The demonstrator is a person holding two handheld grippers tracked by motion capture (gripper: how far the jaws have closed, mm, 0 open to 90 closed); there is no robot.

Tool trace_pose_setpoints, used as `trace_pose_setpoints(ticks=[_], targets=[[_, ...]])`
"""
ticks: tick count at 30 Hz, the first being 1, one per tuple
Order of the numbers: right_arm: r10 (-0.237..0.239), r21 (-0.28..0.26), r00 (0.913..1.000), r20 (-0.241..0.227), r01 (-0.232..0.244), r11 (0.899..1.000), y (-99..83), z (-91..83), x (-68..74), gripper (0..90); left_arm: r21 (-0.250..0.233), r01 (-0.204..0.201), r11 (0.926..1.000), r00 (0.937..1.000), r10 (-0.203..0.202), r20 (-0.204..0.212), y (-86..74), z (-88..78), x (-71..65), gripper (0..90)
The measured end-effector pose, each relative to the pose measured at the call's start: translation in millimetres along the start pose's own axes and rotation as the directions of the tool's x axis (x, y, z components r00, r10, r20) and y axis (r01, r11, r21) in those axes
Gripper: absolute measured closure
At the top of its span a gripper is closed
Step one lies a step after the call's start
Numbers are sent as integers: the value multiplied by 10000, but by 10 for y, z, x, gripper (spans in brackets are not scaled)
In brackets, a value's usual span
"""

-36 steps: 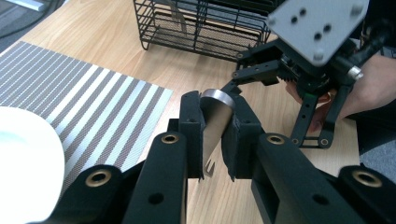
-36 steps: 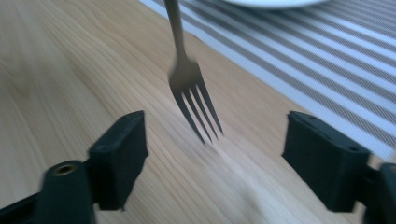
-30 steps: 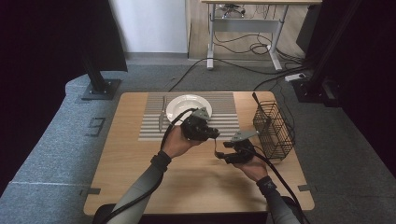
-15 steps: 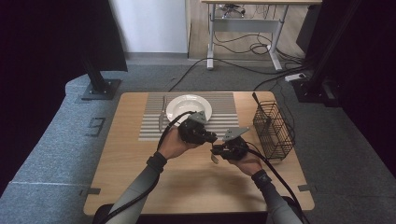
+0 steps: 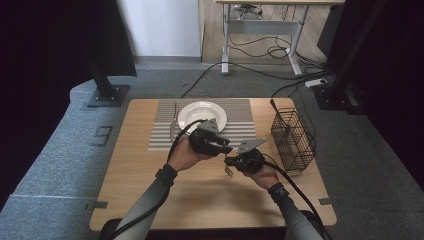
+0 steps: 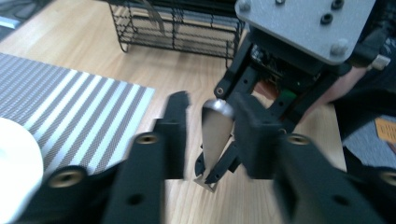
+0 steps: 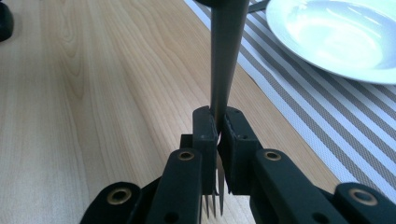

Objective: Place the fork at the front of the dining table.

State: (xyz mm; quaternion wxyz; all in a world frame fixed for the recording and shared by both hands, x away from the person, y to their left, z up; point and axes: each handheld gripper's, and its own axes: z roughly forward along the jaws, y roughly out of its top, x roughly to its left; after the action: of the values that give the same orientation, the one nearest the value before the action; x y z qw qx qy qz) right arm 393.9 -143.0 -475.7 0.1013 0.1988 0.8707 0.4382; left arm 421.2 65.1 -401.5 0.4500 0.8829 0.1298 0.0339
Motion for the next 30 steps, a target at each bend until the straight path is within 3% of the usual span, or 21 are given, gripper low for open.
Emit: trace_pose_setpoints(ticks=[4, 7, 8, 9, 11, 15, 21, 23, 29, 30], targets=[[147, 18, 9997, 176, -147, 9999, -9, -20, -13, 842, -312, 258, 9992, 9990, -269, -355, -96, -18, -22, 396], [244, -21, 9995, 183, -244, 9997, -11, -28, -22, 842, -173, 207, 9996, 9950, -223, -969, -177, -27, -58, 292], [244, -21, 9995, 183, -244, 9997, -11, -28, -22, 842, -173, 207, 9996, 9950, -223, -969, -177, -27, -58, 261], [242, -14, 9995, 221, -241, 9997, -11, -31, -24, 842, -152, 179, 9997, 9910, -197, -1326, -227, -53, -78, 233], [247, 65, 9993, 288, -249, 9997, -12, -38, -24, 842, -190, 239, 9995, 9880, -265, -1523, -278, -91, -89, 181], [253, 85, 9987, 434, -256, 9996, -15, -51, -38, 842, -293, 414, 9987, 9847, -458, -1681, -371, -145, -106, 138], [392, 127, 9960, 809, -403, 9991, -2, -111, -87, 842, -420, 776, 9961, 9748, -846, -2063, -641, -173, -201, 51], [539, 154, 9934, 1011, -557, 9983, 1, -149, -123, 842, -389, 989, 9943, 9651, -1053, -2398, -798, -155, -249, 12], [820, 104, 9863, 1430, -843, 9964, 10, -224, -208, 841, -534, 1611, 9855, 9470, -1696, -2728, -1143, -125, -319, 0], [874, 88, 9849, 1494, -897, 9959, 12, -237, -226, 841, -534, 1611, 9855, 9470, -1696, -2728, -1143, -125, -319, 0]])
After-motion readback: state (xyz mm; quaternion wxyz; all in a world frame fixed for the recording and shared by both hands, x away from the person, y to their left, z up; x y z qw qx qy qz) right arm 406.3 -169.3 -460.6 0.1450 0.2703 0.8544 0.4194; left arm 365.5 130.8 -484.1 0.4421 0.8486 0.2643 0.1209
